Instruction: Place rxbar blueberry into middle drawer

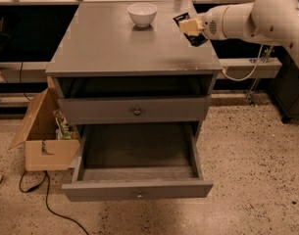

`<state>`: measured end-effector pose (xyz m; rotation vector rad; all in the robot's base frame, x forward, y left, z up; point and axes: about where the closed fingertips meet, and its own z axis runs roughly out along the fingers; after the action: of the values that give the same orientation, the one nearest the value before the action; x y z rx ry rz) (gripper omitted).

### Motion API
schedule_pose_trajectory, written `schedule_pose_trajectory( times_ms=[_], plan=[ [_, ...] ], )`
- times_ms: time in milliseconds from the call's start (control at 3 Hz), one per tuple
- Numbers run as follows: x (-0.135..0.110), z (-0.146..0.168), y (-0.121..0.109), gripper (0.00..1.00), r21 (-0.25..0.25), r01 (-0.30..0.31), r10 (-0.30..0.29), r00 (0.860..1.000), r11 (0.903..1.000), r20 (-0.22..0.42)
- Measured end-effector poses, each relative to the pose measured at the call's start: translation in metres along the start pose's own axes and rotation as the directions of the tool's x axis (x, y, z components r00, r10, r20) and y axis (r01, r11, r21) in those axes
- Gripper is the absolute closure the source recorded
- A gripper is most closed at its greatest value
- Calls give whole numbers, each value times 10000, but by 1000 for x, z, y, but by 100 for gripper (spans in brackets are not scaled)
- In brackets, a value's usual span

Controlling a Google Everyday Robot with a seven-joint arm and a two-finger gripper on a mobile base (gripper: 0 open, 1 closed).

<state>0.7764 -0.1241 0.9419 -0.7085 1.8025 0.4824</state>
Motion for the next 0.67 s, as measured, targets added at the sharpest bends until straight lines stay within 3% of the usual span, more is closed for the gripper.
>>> schedule_pose_trajectory(
  times_ms=[333,667],
  plan=[
    [-9,1,15,100,-371,509,-496,9982,9980,340],
    [-9,1,15,100,-364,509,-497,9982,9980,328]
  ],
)
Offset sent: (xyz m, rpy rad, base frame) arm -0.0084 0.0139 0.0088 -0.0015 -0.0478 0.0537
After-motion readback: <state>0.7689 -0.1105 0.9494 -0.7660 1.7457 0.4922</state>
